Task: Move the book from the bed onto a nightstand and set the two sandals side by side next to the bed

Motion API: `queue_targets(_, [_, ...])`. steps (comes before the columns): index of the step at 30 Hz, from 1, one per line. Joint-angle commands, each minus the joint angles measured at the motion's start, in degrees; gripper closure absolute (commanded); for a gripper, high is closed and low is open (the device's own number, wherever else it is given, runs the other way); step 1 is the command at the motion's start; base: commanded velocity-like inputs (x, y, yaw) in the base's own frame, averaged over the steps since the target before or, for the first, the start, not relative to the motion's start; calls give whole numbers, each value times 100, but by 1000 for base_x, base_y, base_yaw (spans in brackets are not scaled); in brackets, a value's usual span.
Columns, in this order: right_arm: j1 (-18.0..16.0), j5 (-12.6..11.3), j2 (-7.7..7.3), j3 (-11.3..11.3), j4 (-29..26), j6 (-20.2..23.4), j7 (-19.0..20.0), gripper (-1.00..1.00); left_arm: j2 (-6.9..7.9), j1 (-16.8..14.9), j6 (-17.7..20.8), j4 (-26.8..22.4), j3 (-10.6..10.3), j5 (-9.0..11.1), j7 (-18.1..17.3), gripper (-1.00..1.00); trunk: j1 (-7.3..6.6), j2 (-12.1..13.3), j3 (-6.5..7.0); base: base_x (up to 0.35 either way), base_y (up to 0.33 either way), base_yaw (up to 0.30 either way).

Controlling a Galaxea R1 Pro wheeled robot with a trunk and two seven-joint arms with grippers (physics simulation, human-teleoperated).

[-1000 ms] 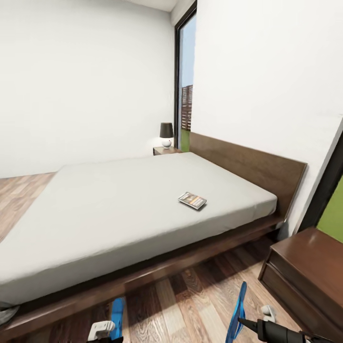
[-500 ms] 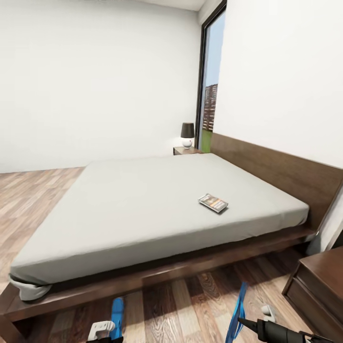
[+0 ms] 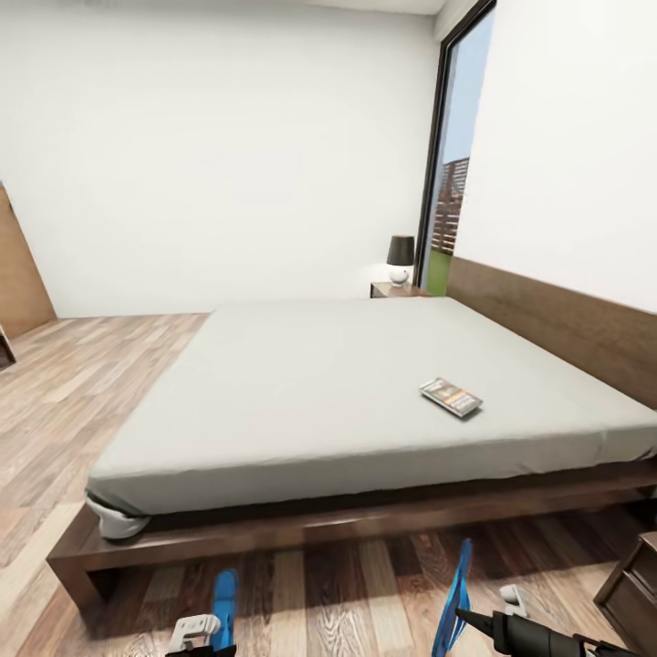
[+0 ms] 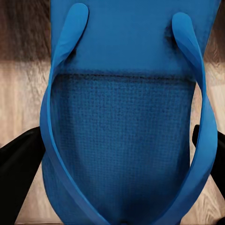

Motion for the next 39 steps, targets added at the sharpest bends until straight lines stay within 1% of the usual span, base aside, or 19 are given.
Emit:
queue_targets(1, [-6,-62,2,35,14,28,39,100,1,-5,-40,6,43,-58,-6,100,-1,-3,-6,0,0,292])
queue_targets(18, [-6,-62,2,35,14,28,39,100,1,-5,-40,6,43,-59,-6,100,-1,-3,-6,0,0,282])
queue_targets(34, [-6,-68,2,35,14,86,28,100,12,-5,-40,6,60,-49,13,100,-1,-3,-6,0,0,13])
queue_targets(36, [-6,-70,-1,35,14,102,-148,100,14,-5,-40,6,61,-49,57,100,-1,-3,-6,0,0,0])
queue_targets(39, [-6,-66,-9,35,5,117,-706,100,11,-5,-40,6,61,-49,108,100,-1,-3,-6,0,0,0])
